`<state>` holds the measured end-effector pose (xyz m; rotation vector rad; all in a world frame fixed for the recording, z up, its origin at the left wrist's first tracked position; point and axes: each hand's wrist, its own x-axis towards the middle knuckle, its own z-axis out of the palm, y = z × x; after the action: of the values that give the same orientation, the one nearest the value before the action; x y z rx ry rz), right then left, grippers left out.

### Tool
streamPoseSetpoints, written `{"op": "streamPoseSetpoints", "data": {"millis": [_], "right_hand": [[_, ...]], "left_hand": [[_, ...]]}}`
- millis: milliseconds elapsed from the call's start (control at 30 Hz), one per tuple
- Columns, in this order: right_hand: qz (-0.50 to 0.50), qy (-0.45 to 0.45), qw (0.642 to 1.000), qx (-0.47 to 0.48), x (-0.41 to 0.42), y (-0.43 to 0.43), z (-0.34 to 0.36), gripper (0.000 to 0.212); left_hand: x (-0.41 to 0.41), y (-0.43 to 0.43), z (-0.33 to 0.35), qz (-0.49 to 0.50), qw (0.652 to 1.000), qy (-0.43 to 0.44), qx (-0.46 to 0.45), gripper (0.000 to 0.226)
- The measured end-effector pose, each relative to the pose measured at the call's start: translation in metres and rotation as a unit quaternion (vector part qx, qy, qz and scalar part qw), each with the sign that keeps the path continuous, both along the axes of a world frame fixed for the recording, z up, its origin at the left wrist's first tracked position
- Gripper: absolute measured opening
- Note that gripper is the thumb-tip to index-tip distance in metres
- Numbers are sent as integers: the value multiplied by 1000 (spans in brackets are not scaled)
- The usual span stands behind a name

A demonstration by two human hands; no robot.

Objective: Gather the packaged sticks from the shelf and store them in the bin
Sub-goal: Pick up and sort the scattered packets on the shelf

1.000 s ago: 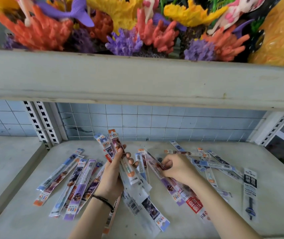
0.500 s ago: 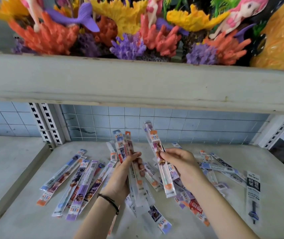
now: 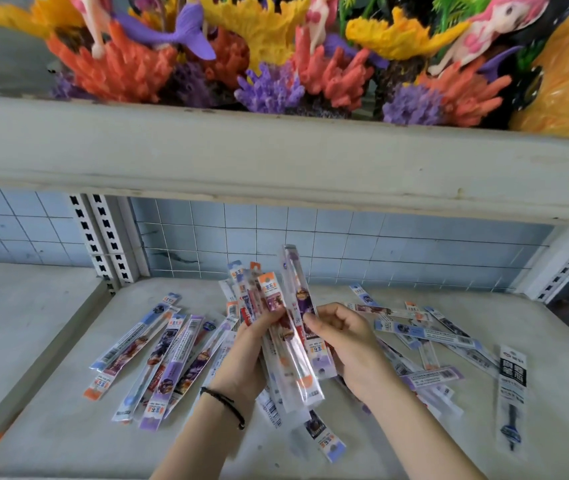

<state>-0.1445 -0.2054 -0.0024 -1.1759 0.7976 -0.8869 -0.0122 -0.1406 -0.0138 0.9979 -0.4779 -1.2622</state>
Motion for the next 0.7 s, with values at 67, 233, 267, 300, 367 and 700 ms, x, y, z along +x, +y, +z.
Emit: {"op": "streamPoseSetpoints", "data": {"millis": [67,233,267,300,367,700], "right_hand": [[13,-21,999,24,-3,-1,-1,26],[84,55,995,14,-13,-2,0,16],[97,66,993,12,-13,-1,-2,16],[106,69,992,14,-12,0,-3,16],[115,64,991,22,-9,2,-5,18],[67,114,985,113,-21,-9,-1,20]], "left_hand": [[4,0,0,7,999,33,13,18],[20,-2,0,20,998,50,-22,15],[21,-4,1,34,999,27,-26,15],[22,-5,1,45,999,10,-28,16],[22,-7,2,54,998,2,-25,23],[36,-1,-5,80,997,8,12,29]]}}
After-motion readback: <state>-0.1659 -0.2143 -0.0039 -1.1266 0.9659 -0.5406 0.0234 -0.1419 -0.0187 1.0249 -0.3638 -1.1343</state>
